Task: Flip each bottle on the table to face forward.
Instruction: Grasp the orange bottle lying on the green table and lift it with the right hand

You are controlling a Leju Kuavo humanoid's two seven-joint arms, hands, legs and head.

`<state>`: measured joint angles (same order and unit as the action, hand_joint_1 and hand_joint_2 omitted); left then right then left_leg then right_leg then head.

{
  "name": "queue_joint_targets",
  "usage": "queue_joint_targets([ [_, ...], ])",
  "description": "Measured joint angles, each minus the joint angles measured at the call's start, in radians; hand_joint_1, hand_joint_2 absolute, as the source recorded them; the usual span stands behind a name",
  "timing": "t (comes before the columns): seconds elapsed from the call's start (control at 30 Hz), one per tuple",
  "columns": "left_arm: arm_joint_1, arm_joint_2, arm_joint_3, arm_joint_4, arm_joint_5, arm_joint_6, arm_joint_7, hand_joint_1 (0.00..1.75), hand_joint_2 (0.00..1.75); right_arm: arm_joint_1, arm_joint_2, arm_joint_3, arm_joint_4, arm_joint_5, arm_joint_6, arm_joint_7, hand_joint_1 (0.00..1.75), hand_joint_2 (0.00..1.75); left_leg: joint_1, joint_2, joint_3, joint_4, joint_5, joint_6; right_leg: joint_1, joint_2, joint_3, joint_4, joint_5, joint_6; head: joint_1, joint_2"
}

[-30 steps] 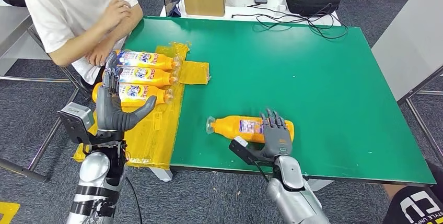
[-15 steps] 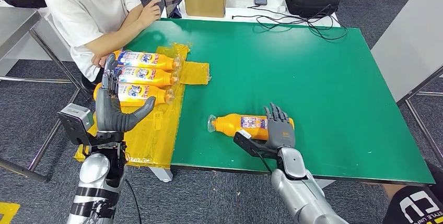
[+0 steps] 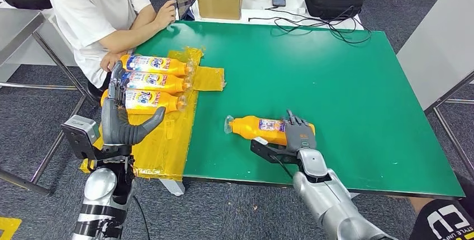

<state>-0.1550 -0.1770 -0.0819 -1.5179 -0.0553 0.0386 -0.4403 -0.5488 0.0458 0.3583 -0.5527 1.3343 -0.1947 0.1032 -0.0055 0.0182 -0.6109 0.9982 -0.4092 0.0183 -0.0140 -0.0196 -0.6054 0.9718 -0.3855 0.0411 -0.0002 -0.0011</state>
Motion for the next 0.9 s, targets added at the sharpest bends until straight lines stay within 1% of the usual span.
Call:
queue_joint_targets([
  [0.1, -0.001, 0.000, 0.002, 0.002, -0.005, -0.002, -0.005, 0.00, 1.75, -0.040, -0.012, 0.013, 0.046, -0.015, 0.071, -0.002, 1.75, 1.75, 0.000, 0.000, 0.003, 0.000, 0.000, 0.000, 0.000, 0.000, 0.002, -0.001, 0.000, 0.000, 0.000, 0.000],
  [0.17, -0.004, 0.000, 0.003, 0.009, -0.008, -0.005, -0.011, 0.00, 1.75, -0.067, -0.024, 0.018, 0.072, -0.039, 0.126, -0.040, 1.75, 1.75, 0.000, -0.001, 0.007, 0.000, -0.001, 0.001, 0.000, 0.000, 0.000, -0.001, -0.002, 0.001, 0.000, 0.000],
  [0.2, -0.007, 0.000, 0.003, 0.015, -0.008, -0.007, -0.016, 0.00, 1.75, -0.082, -0.032, 0.019, 0.084, -0.059, 0.159, -0.079, 1.75, 1.75, 0.000, -0.001, 0.010, 0.000, -0.002, 0.001, 0.000, 0.000, 0.001, -0.001, -0.003, 0.001, 0.000, 0.000],
  [0.3, -0.019, 0.002, 0.003, 0.046, -0.004, -0.015, -0.033, 0.00, 1.75, -0.123, -0.061, 0.019, 0.115, -0.135, 0.269, -0.230, 1.75, 1.75, 0.000, -0.001, 0.017, 0.000, -0.005, 0.002, 0.000, 0.000, 0.007, -0.002, -0.005, 0.002, 0.000, 0.000],
  [0.37, -0.022, 0.004, 0.002, 0.063, 0.004, -0.019, -0.045, 0.00, 1.75, -0.135, -0.070, 0.018, 0.125, -0.186, 0.295, -0.310, 1.75, 1.75, 0.000, -0.001, 0.019, -0.001, -0.006, 0.002, 0.000, 0.000, 0.013, -0.003, -0.005, 0.003, 0.000, 0.000],
  [0.47, -0.009, 0.010, 0.003, 0.068, 0.020, -0.021, -0.053, 0.00, 1.75, -0.121, -0.062, 0.004, 0.124, -0.316, 0.279, -0.464, 1.75, 1.75, 0.001, 0.001, 0.019, -0.001, -0.006, 0.001, 0.000, 0.001, 0.021, -0.003, -0.003, 0.003, 0.000, 0.000],
  [0.53, 0.003, 0.014, 0.005, 0.068, 0.027, -0.026, -0.054, 0.00, 1.75, -0.086, -0.040, -0.005, 0.100, -0.427, 0.268, -0.562, 1.75, 1.75, 0.001, 0.006, 0.020, -0.001, -0.008, 0.000, 0.001, 0.005, 0.020, -0.003, -0.002, 0.002, 0.000, 0.000],
  [0.57, 0.006, 0.015, 0.006, 0.068, 0.029, -0.030, -0.055, 0.00, 1.75, -0.065, -0.027, -0.007, 0.080, -0.475, 0.264, -0.593, 1.75, 1.75, 0.001, 0.008, 0.021, -0.001, -0.008, -0.001, 0.001, 0.007, 0.019, -0.003, -0.002, 0.002, 0.000, 0.000],
  [0.7, 0.012, 0.015, 0.009, 0.068, 0.040, -0.041, -0.053, 0.00, 1.75, 0.009, 0.015, 0.000, -0.005, -0.611, 0.253, -0.637, 1.75, 1.75, 0.003, 0.008, 0.018, -0.001, -0.008, -0.002, 0.003, 0.008, 0.016, -0.003, -0.004, 0.001, -0.001, 0.000],
  [0.77, 0.016, 0.013, 0.010, 0.068, 0.060, -0.050, -0.040, 0.00, 1.75, 0.051, 0.029, 0.004, -0.056, -0.684, 0.233, -0.663, 1.75, 1.75, 0.005, 0.006, 0.015, -0.001, -0.007, -0.002, 0.003, 0.006, 0.015, -0.002, -0.004, 0.001, 0.000, 0.000],
  [0.83, 0.027, 0.003, 0.014, 0.072, 0.108, -0.067, 0.001, 0.00, 1.75, 0.111, 0.045, 0.005, -0.145, -0.750, 0.193, -0.661, 1.75, 1.75, 0.005, 0.004, 0.012, -0.001, -0.007, -0.001, 0.003, 0.005, 0.013, -0.002, -0.004, 0.001, 0.000, 0.000],
  [0.9, 0.052, -0.018, 0.015, 0.082, 0.162, -0.085, 0.038, 0.00, 1.75, 0.185, 0.070, 0.005, -0.275, -0.823, 0.150, -0.638, 1.75, 1.75, 0.004, 0.003, 0.008, -0.001, -0.007, -0.001, 0.003, 0.005, 0.010, -0.002, -0.004, 0.001, -0.001, 0.000],
])
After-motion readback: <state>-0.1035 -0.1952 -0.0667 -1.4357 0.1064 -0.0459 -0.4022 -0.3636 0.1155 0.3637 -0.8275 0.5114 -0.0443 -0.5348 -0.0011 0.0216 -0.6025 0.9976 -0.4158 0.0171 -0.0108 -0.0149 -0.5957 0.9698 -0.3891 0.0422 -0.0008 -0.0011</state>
